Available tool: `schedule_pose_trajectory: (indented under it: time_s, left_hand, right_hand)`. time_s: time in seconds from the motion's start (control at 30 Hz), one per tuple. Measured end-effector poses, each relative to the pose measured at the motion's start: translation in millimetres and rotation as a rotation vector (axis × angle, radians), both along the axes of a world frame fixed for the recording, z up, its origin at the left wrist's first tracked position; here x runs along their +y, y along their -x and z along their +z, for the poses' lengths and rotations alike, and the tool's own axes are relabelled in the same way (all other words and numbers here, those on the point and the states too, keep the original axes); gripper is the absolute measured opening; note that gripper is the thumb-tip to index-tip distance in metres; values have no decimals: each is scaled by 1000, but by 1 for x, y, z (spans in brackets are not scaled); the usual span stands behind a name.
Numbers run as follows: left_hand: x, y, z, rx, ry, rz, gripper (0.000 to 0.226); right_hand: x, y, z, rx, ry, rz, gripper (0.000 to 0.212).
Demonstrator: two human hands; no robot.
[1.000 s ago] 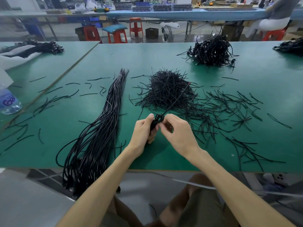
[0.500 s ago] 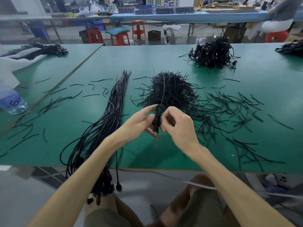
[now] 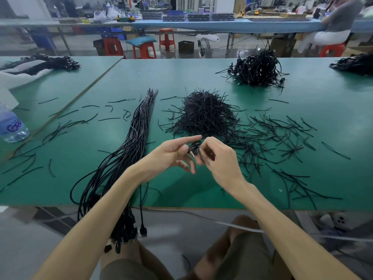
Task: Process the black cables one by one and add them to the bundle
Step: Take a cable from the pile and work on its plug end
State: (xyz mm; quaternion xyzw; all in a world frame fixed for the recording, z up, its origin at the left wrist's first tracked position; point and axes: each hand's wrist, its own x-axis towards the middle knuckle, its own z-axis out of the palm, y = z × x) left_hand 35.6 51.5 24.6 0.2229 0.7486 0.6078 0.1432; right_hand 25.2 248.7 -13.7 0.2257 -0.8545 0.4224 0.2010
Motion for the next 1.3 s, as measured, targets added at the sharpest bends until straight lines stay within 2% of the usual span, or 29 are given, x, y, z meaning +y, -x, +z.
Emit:
schedule_pose_trajectory:
  time_s: [0.2, 0.37, 0.43, 0.53, 0.67, 0.77, 0.93, 1.1, 1.2, 1.3]
  left_hand:
    - [-6, 2, 16, 142, 238, -106, 48]
    - [0, 6, 12, 332, 383, 165, 33]
    - [3, 5, 9, 471, 460, 261, 38]
    - [7, 3, 8, 535, 519, 290, 45]
    - [14, 2, 10, 438, 474, 382, 43]
    - [22, 0, 10, 402, 356, 454, 42]
    - [30, 3, 14, 257, 152, 529, 29]
    - [31, 5, 19, 175, 80, 541, 20]
    - [28, 6, 18, 42, 58, 551, 27]
    - [27, 2, 19, -23, 109, 510, 24]
  right_hand:
    - [2, -5, 3, 39, -16, 14, 22]
    - [1, -11, 8, 43, -8, 41, 20]
    - [-4, -14, 10, 5, 62, 34, 24]
    - [-10, -18, 11, -88, 160, 19, 21]
    - [-11, -22, 13, -223, 338, -7, 31]
    - [-12, -25, 16, -257, 459, 43, 21]
    - [-16, -22, 21, -226, 498, 36, 18]
    - [-17, -22, 19, -232, 539, 34, 15]
    - [-18, -22, 15, -219, 469, 21, 16]
    - [-16, -20, 11, -109, 235, -22, 19]
